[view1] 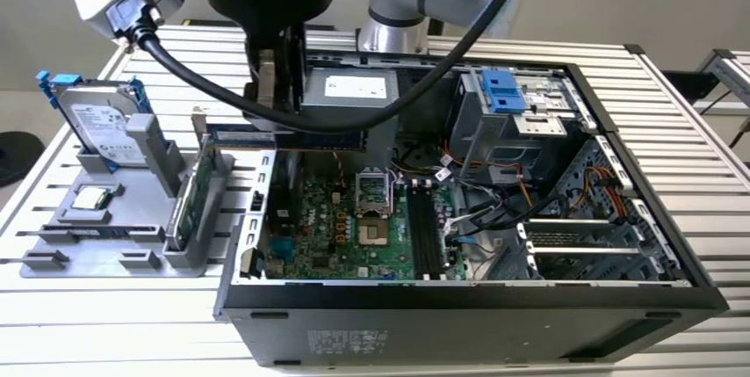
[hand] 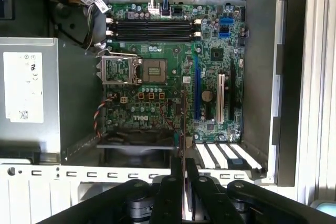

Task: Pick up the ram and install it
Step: 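Pick up the ram and move it above insertion slot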

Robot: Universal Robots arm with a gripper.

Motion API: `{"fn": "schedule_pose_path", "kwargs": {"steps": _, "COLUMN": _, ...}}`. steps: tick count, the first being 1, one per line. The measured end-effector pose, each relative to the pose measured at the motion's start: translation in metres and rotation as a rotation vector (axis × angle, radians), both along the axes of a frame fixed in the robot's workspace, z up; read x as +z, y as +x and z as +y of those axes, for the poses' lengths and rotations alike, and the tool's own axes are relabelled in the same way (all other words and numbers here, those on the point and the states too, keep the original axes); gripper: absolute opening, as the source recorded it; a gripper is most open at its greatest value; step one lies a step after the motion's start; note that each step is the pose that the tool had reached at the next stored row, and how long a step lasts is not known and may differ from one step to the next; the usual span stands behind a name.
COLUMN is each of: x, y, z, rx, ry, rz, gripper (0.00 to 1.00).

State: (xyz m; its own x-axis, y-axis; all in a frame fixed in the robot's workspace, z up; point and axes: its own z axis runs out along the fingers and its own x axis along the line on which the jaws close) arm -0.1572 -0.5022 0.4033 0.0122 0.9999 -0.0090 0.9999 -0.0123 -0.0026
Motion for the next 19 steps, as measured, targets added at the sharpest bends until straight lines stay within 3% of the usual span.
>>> {"fn": "schedule_pose_path", "kwargs": {"steps": 19, "x": 0.0, "y": 0.0174, "z": 0.0, "rx": 0.0, "ry": 0.0, "rz": 0.0006, "gripper": 0.0}}
